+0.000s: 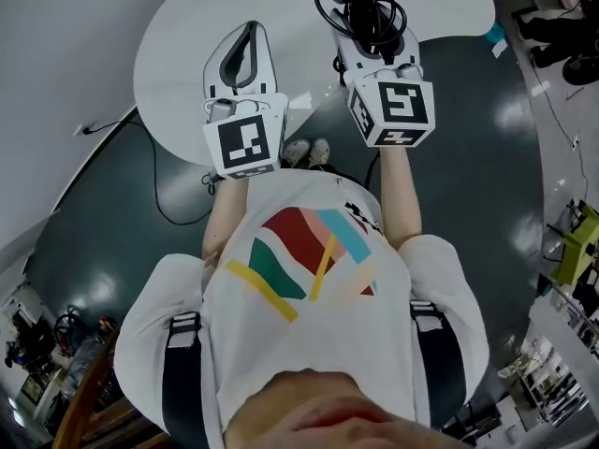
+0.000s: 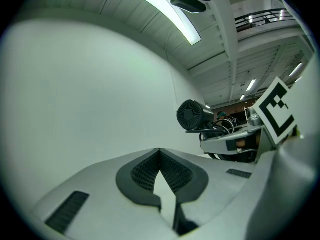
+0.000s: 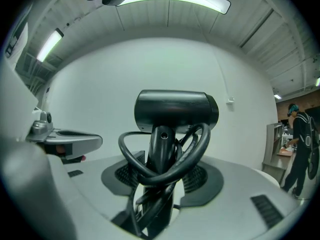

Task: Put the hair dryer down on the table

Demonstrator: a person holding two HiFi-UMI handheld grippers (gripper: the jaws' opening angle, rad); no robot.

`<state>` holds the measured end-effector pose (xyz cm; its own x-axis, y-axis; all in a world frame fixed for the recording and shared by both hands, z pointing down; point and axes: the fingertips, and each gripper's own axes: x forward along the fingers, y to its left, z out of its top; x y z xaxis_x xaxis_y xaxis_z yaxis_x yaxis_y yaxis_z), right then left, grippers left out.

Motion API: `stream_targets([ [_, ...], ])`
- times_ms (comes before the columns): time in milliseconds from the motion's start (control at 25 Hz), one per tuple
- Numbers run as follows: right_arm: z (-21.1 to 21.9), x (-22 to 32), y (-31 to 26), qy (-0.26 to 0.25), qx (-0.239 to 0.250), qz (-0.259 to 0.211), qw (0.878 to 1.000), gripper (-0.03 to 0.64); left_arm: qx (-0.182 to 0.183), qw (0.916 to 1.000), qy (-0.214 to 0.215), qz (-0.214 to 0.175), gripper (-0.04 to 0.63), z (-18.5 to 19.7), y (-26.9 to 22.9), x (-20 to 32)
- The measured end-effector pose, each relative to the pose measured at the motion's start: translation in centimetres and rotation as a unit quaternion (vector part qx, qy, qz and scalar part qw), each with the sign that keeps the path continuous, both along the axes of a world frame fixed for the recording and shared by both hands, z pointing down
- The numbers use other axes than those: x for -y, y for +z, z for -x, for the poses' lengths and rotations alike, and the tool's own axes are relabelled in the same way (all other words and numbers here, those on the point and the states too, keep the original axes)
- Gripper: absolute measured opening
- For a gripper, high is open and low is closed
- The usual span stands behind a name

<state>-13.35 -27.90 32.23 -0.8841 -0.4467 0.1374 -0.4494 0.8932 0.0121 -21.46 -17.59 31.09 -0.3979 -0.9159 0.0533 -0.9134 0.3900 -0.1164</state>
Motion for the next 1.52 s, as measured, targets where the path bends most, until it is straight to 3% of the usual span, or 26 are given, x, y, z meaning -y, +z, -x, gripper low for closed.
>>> stream_targets([
  [160,1.8,0.6,0.7,-0.012,-0.002,0.011,1.0,0.219,0.015,0.9998,-0.003,0.008,0.012,0.1,0.0,-0.5],
  [680,6.6,1.3,4.6,-0.052,-0.03,0.062,0.996,0.219,0.005,0.9998,-0.006,0.018,0.012,0.3,1.0,-1.3],
  [1520,10.1,0.9,11.6,-0.075,-0.103,0.093,0.987,0.219,-0.01,0.9985,-0.045,0.029,0.012,2.4,2.6,-3.6],
])
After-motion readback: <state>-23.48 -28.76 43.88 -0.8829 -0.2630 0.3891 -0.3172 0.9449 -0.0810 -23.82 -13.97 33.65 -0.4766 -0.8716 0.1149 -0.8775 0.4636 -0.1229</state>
